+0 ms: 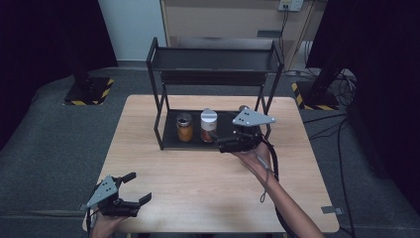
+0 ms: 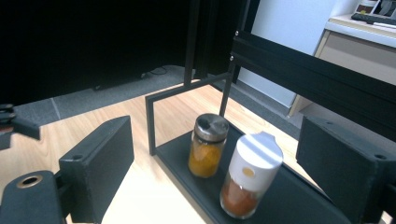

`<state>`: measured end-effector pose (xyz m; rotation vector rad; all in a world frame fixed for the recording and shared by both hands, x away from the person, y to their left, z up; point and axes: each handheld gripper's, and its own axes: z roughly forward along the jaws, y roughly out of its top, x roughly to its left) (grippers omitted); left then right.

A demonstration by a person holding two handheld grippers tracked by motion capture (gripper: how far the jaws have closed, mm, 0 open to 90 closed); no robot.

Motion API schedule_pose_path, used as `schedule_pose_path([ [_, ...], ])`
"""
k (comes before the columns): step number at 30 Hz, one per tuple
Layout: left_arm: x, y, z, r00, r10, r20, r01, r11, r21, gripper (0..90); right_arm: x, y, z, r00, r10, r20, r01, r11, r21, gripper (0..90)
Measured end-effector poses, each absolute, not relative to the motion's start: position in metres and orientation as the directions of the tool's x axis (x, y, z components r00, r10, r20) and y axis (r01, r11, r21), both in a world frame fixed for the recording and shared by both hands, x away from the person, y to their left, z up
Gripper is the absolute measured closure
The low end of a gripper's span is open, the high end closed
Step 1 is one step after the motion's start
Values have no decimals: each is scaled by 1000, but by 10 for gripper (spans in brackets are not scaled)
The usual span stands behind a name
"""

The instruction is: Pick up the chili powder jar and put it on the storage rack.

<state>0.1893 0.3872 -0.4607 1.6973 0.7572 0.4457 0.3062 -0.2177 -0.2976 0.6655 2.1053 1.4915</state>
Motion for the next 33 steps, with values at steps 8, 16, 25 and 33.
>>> schedule_pose_path([
  [8,190,388,-461,718,688,-105,256,-120,959,23,280,-247,-309,-767,636,-85,126,279,952,108],
  [16,190,388,-462,717,688,-110,258,-115,959,24,257,-271,-324,-754,654,-61,147,259,955,106],
  [25,190,389,-462,718,687,-113,258,-111,960,24,231,-295,-345,-722,691,-35,172,228,958,106],
  [33,191,389,-462,718,685,-119,262,-108,959,24,210,-315,-362,-706,708,-13,205,222,953,106],
])
